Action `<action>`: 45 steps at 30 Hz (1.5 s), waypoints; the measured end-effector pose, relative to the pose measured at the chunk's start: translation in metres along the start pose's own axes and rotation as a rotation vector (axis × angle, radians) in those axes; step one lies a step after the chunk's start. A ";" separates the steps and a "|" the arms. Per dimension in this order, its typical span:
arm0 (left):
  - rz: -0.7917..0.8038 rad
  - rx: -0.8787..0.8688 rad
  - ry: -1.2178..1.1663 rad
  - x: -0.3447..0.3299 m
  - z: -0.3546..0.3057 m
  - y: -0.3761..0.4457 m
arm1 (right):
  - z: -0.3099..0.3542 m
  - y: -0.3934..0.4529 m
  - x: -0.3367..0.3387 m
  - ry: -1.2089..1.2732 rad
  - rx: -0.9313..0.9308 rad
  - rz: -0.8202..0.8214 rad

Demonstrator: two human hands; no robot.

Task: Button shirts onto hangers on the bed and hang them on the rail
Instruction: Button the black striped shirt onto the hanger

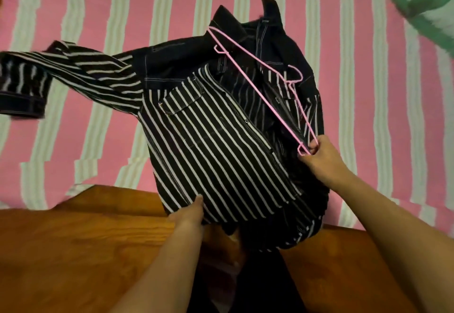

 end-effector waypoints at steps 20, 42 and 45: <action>-0.097 -0.820 1.567 -0.049 -0.046 -0.092 | -0.017 -0.041 -0.032 0.125 -0.099 0.178; 0.010 -0.699 1.703 -0.093 -0.078 -0.049 | -0.001 -0.053 -0.133 0.250 -0.106 0.108; -0.027 -0.713 1.749 -0.104 -0.077 -0.047 | 0.007 -0.048 -0.085 0.148 -0.044 -0.027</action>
Point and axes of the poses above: each hand's wrist, its own y-axis towards the middle knuckle, its own x-axis out of the back of the hand, z = x × y, the point moved 8 cm from there along y, towards the middle knuckle, and after that the axes turned 12 degrees about z, right-handed, at the moved point
